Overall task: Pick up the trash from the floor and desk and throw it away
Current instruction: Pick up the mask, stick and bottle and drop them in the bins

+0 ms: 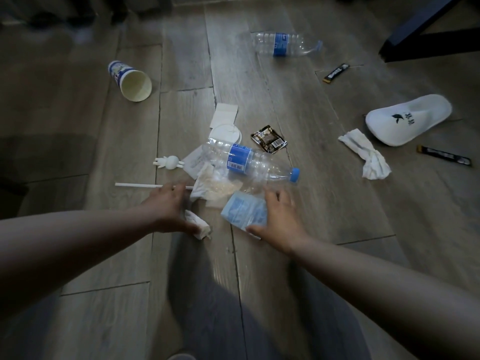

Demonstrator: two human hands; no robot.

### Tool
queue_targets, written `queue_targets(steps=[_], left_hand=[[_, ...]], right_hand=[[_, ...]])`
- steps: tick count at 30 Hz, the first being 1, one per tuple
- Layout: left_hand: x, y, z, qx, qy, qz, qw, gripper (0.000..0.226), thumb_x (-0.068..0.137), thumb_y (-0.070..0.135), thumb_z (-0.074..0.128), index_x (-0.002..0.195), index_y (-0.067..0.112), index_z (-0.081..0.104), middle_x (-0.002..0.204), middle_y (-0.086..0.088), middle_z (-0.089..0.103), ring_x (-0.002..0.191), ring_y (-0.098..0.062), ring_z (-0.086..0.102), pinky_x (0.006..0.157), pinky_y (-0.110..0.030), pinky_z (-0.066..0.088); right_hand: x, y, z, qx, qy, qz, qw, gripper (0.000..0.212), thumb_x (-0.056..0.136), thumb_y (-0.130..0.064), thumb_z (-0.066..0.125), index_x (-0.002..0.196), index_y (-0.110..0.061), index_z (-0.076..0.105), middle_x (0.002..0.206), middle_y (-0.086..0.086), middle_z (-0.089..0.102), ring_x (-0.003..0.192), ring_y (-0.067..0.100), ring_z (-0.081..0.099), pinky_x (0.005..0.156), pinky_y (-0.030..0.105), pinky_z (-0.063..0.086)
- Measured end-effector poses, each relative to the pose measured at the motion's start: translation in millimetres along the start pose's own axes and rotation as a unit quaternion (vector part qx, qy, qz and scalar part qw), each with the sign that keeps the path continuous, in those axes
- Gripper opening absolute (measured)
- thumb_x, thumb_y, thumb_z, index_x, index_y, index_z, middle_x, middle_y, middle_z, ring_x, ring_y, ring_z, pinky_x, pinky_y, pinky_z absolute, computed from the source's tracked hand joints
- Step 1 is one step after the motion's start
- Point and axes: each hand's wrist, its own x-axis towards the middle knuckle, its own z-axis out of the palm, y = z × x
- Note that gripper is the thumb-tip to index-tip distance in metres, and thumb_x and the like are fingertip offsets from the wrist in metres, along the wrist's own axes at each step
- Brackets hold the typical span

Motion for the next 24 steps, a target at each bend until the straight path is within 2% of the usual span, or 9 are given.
queue_targets(steps=[3, 6, 9, 12, 14, 17, 20, 24], left_hand=[[1, 9, 1, 0.0, 0.01, 0.001, 1.0, 0.102, 0.058, 0.063, 0.076, 0.14, 0.022, 0.032, 0.141, -0.009, 0.036, 0.127, -0.029, 0.039, 0.102, -0.041, 0.041], [1, 20, 6, 0.021, 0.024, 0.007, 0.999, 0.082, 0.069, 0.057, 0.072, 0.135, 0.019, 0.04, 0.135, -0.008, 0.044, 0.12, -0.027, 0.043, 0.098, -0.04, 0.043], [0, 27, 13, -0.086, 0.023, 0.0, 0.996, 0.066, 0.076, 0.041, 0.074, 0.131, 0.018, 0.045, 0.128, -0.004, 0.055, 0.112, -0.02, 0.053, 0.094, -0.039, 0.048], [0, 31, 18, -0.186, 0.033, -0.036, 0.981, 0.059, 0.078, 0.032, 0.073, 0.13, 0.019, 0.048, 0.127, -0.005, 0.055, 0.11, -0.02, 0.055, 0.093, -0.042, 0.05], [-1, 34, 20, -0.236, 0.049, -0.056, 0.969, 0.067, 0.077, 0.032, 0.071, 0.136, 0.019, 0.041, 0.133, -0.008, 0.048, 0.115, -0.024, 0.052, 0.096, -0.044, 0.049], [-5, 43, 21, -0.293, 0.065, -0.067, 0.952, 0.101, 0.072, 0.045, 0.076, 0.149, 0.026, 0.014, 0.148, -0.011, 0.023, 0.13, -0.031, 0.038, 0.105, -0.046, 0.04], [-9, 55, 22, -0.264, 0.049, -0.065, 0.961, 0.129, 0.055, 0.065, 0.079, 0.149, 0.04, -0.007, 0.153, -0.006, 0.006, 0.138, -0.036, 0.025, 0.11, -0.051, 0.033], [-4, 73, 23, -0.209, 0.029, -0.092, 0.973, 0.133, 0.051, 0.075, 0.074, 0.147, 0.041, -0.011, 0.155, -0.003, -0.007, 0.14, -0.042, 0.012, 0.11, -0.054, 0.028]], right_hand=[[1, -1, 1, 0.07, -0.012, 0.006, 0.997, 0.086, 0.074, -0.031, 0.077, 0.144, -0.021, 0.028, 0.137, 0.006, 0.036, 0.127, 0.023, 0.039, 0.105, 0.035, 0.039], [2, -4, -1, 0.153, -0.026, 0.0, 0.988, 0.083, 0.074, -0.024, 0.077, 0.143, -0.021, 0.032, 0.127, 0.005, 0.048, 0.112, 0.019, 0.052, 0.096, 0.034, 0.048], [1, 0, -7, 0.201, -0.042, -0.007, 0.979, 0.077, 0.078, -0.019, 0.075, 0.143, -0.023, 0.034, 0.11, 0.002, 0.057, 0.1, 0.017, 0.059, 0.089, 0.038, 0.054], [0, 8, -14, 0.197, -0.011, -0.013, 0.98, 0.064, 0.08, -0.018, 0.072, 0.137, -0.022, 0.043, 0.104, -0.005, 0.055, 0.099, 0.014, 0.059, 0.087, 0.034, 0.054], [0, 12, -18, 0.181, 0.008, -0.011, 0.983, 0.059, 0.081, -0.021, 0.072, 0.134, -0.021, 0.046, 0.111, -0.004, 0.053, 0.101, 0.013, 0.057, 0.087, 0.031, 0.052], [1, 16, -25, 0.141, 0.031, -0.019, 0.989, 0.053, 0.083, -0.023, 0.069, 0.132, -0.019, 0.048, 0.118, 0.0, 0.053, 0.101, 0.011, 0.054, 0.086, 0.028, 0.049], [5, 15, -36, 0.039, 0.102, -0.07, 0.992, 0.047, 0.084, -0.029, 0.066, 0.127, -0.021, 0.05, 0.119, 0.0, 0.051, 0.107, 0.015, 0.052, 0.088, 0.032, 0.048], [24, 10, -53, -0.04, 0.147, -0.124, 0.981, 0.059, 0.081, -0.034, 0.067, 0.134, -0.022, 0.045, 0.133, 0.004, 0.041, 0.123, 0.022, 0.039, 0.098, 0.037, 0.042]])
